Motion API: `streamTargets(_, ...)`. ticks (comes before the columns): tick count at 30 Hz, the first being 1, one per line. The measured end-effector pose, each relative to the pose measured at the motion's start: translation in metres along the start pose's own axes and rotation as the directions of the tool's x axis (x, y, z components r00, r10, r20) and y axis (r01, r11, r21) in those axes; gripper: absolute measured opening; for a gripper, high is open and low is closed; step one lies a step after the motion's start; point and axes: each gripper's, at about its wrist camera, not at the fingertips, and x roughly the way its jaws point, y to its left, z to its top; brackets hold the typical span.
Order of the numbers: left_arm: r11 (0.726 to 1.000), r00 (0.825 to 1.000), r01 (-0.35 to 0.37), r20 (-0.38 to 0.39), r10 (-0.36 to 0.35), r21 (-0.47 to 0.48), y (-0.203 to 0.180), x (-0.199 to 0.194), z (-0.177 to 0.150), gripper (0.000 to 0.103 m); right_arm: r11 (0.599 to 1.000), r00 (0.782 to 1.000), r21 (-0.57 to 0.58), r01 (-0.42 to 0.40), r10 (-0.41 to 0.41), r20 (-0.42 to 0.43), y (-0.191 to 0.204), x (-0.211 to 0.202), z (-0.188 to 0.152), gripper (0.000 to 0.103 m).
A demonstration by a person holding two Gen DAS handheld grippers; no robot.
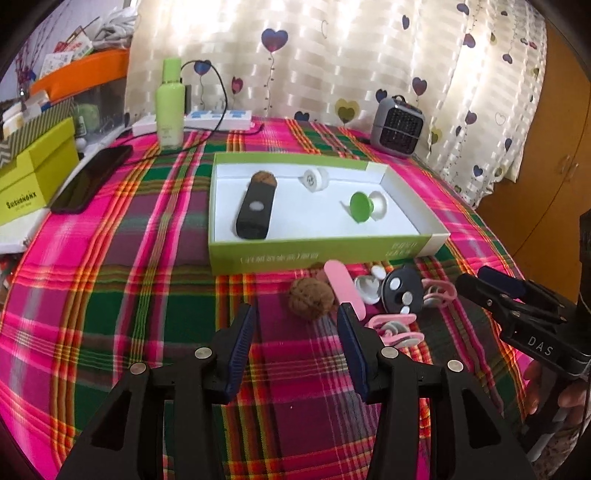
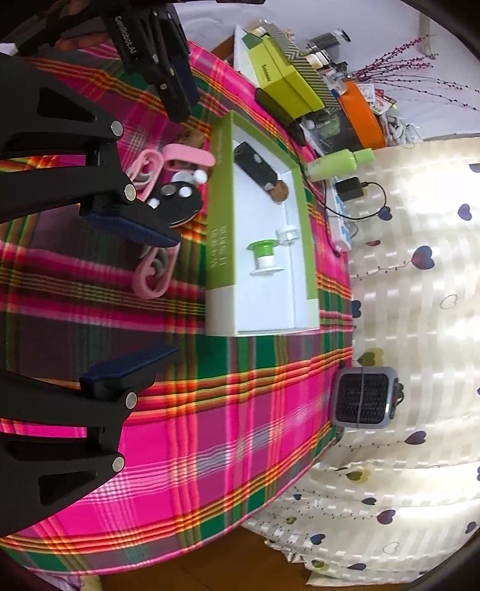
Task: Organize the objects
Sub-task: 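Withdraw both tools from the tray toward the remaining items, then grasp the walnut with the left tool while the right tool grasps the pink clip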
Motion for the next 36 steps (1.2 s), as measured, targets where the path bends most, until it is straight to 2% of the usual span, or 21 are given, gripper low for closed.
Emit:
streamTargets(8, 1.0, 1.0, 0.002, -0.021, -0.002, 0.0, -0.001, 0.006, -0.004, 0.045, 0.998, 0.997, -0.025, -0.052, 0.051, -0.059, 0.004, 0.011, -0.006, 0.056)
streamTargets(18, 1.0, 0.999, -0.012, -0.039, 0.013, 0.025, -0.004, 0.017, 0.0, 0.046, 0.996, 0.991, -0.052, -0.074, 0.068, -0.115, 0.004, 0.024, -0.007, 0.056)
streamTargets(24, 0.998, 0.999, -0.021, -0.045, 0.023, 0.052, -0.007, 0.023, 0.007, 0.047, 0.987, 0.99, -0.143, -0.07, 0.052, -0.13, 0.013, 0.03, -0.004, 0.056)
streamTargets(36, 0.994, 0.998, -0.04, -0.051, 0.045, 0.099, -0.011, 0.034, 0.015, 0.047, 0.969, 0.989, -0.237, -0.072, 0.039, -0.139, 0.019, 0.038, 0.0, 0.056)
